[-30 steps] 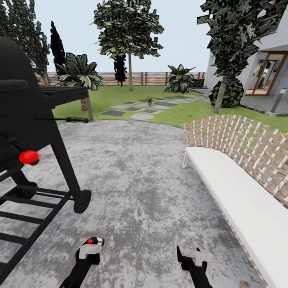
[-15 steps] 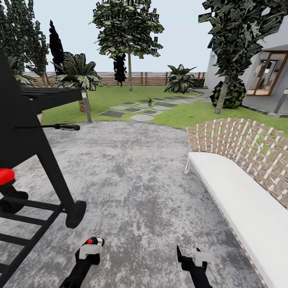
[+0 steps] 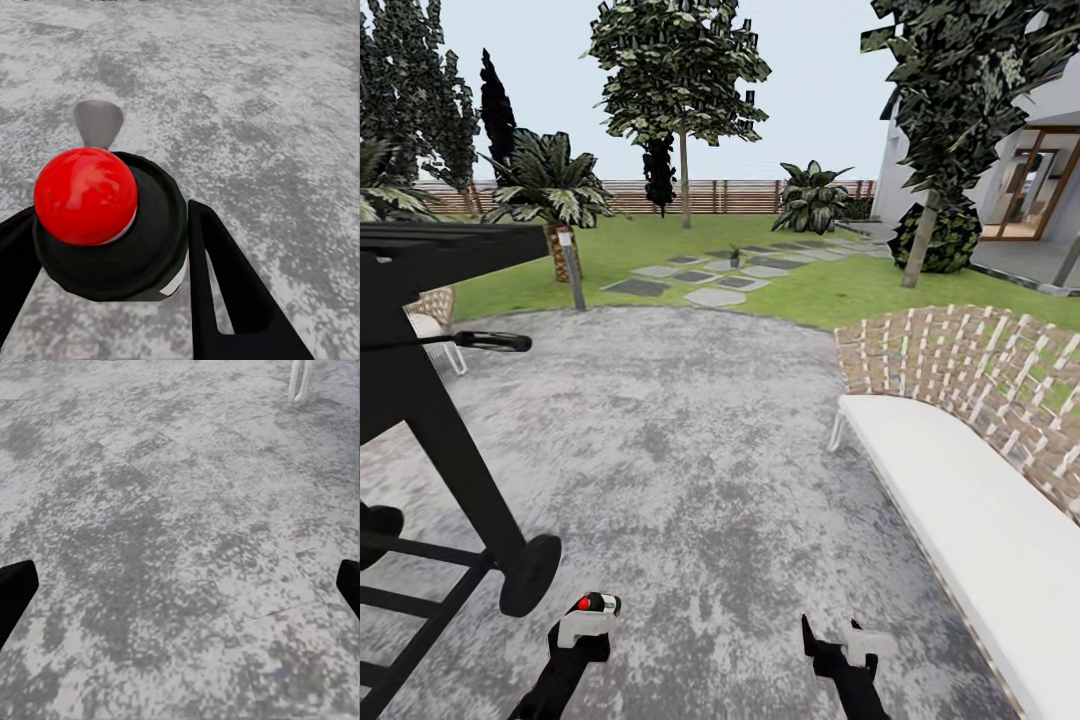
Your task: Pick up the pesticide atomizer in the garden and spray insectifuge to fully cover both potted plants in the garden.
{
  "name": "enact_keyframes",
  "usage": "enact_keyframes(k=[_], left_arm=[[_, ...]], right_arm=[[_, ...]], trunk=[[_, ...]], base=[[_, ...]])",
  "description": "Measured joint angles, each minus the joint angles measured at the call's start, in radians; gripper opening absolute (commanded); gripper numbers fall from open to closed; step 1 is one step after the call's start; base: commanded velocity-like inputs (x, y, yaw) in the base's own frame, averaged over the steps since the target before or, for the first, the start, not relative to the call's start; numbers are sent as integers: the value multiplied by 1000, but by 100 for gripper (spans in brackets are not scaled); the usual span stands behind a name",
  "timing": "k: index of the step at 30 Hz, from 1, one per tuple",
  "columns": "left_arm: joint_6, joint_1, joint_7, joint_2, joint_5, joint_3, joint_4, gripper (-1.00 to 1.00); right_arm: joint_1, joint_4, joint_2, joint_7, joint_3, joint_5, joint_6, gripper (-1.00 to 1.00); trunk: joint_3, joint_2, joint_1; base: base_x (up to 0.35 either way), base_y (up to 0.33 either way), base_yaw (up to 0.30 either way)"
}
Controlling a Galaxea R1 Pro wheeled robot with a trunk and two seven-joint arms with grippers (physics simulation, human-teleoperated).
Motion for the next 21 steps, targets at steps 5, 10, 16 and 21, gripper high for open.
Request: enact_keyframes(k=[5, 10, 16, 21], left_arm=[[0, 0, 0, 0, 0, 0, 0, -100], [-1, 0, 0, 0, 1, 0, 0, -100], [-2, 0, 0, 0, 2, 0, 0, -100], [-2, 0, 0, 0, 2, 0, 0, -100]], right_arm=[[0, 0, 0, 0, 1, 0, 0, 100], [0, 0, 0, 0, 0, 0, 0, 100], [0, 0, 0, 0, 0, 0, 0, 100], [0, 0, 0, 0, 0, 0, 0, 100]], trunk=[[0, 0, 0], [0, 0, 0], [0, 0, 0], [0, 0, 0]], base=[[333, 0, 0], [333, 0, 0], [333, 0, 0], [333, 0, 0]])
